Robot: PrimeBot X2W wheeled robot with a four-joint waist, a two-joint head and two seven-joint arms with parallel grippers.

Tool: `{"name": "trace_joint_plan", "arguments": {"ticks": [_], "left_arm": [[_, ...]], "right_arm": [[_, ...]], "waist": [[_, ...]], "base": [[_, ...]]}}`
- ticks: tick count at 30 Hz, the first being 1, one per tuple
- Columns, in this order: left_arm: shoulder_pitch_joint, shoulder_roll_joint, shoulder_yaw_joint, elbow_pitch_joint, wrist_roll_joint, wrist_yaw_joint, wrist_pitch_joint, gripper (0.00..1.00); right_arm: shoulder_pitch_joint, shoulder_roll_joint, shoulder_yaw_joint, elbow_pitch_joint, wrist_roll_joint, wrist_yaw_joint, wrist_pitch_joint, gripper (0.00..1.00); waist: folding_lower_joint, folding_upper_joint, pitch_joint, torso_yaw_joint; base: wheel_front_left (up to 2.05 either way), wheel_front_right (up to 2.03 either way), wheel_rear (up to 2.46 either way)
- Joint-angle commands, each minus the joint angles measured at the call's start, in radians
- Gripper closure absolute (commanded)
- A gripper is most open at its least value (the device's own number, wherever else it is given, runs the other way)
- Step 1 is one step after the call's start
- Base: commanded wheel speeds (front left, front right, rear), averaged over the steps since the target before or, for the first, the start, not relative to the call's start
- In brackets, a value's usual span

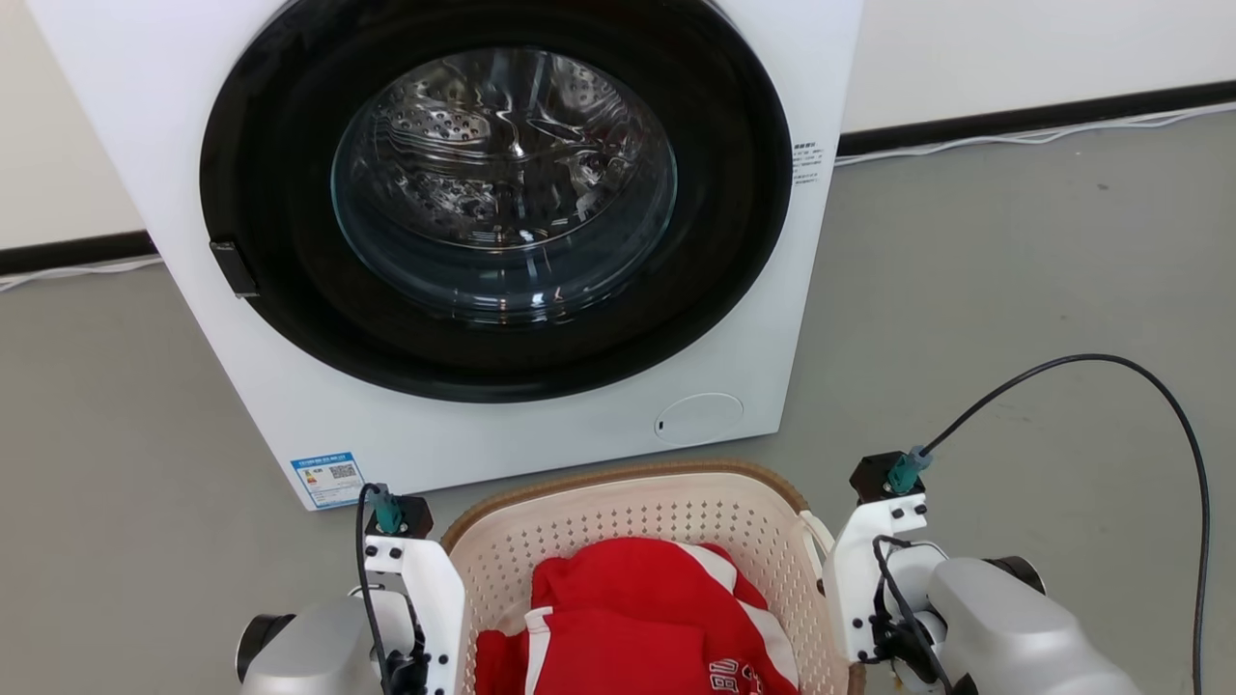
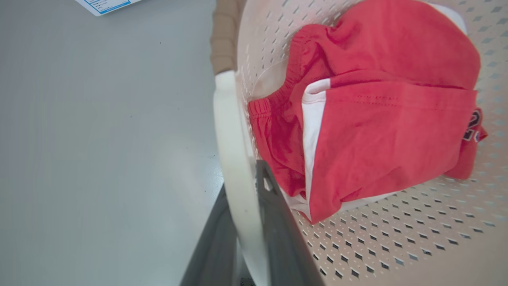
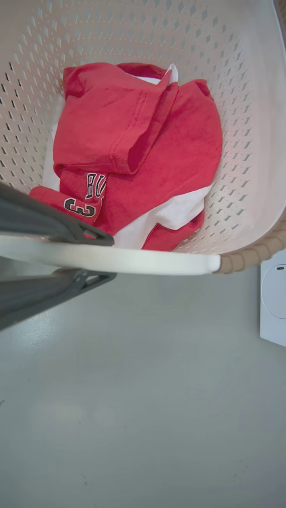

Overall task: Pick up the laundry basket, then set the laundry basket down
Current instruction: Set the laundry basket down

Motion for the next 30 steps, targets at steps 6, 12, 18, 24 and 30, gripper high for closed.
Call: {"name": "trace_joint_plan", "arguments": {"ticks": [6, 12, 18, 24, 30], "left_arm": [[-0.045, 0.032, 0.005, -0.012, 0.004, 0.013, -0.030, 1.00], [-0.078, 0.036, 0.001, -0.012, 0.017, 0.058, -0.097, 1.00], [-0.145, 0.047, -0.009, -0.015, 0.039, 0.094, -0.166, 1.00], [-0.218, 0.050, -0.017, -0.015, 0.054, 0.117, -0.214, 1.00], [-0.285, 0.045, -0.029, -0.015, 0.072, 0.136, -0.251, 1.00]], "right_arm": [[-0.022, -0.014, 0.036, -0.057, 0.004, 0.005, -0.062, 1.00], [-0.022, -0.030, 0.038, -0.058, 0.015, 0.005, -0.137, 1.00], [-0.055, -0.037, 0.032, -0.045, 0.016, 0.005, -0.230, 1.00], [-0.109, -0.047, 0.034, -0.049, 0.015, 0.005, -0.315, 1.00], [-0.160, -0.055, 0.038, -0.051, 0.012, 0.005, -0.402, 1.00]], "waist": [[0.0001, 0.0000, 0.040, 0.008], [0.0001, 0.0000, 0.116, 0.028], [0.0001, 0.0000, 0.245, 0.050], [0.0001, 0.0000, 0.384, 0.062], [0.0001, 0.0000, 0.510, 0.072]], "base": [[0.00, 0.00, 0.00], [0.00, 0.00, 0.00], [0.00, 0.00, 0.00], [0.00, 0.00, 0.00], [0.00, 0.00, 0.00]]}}
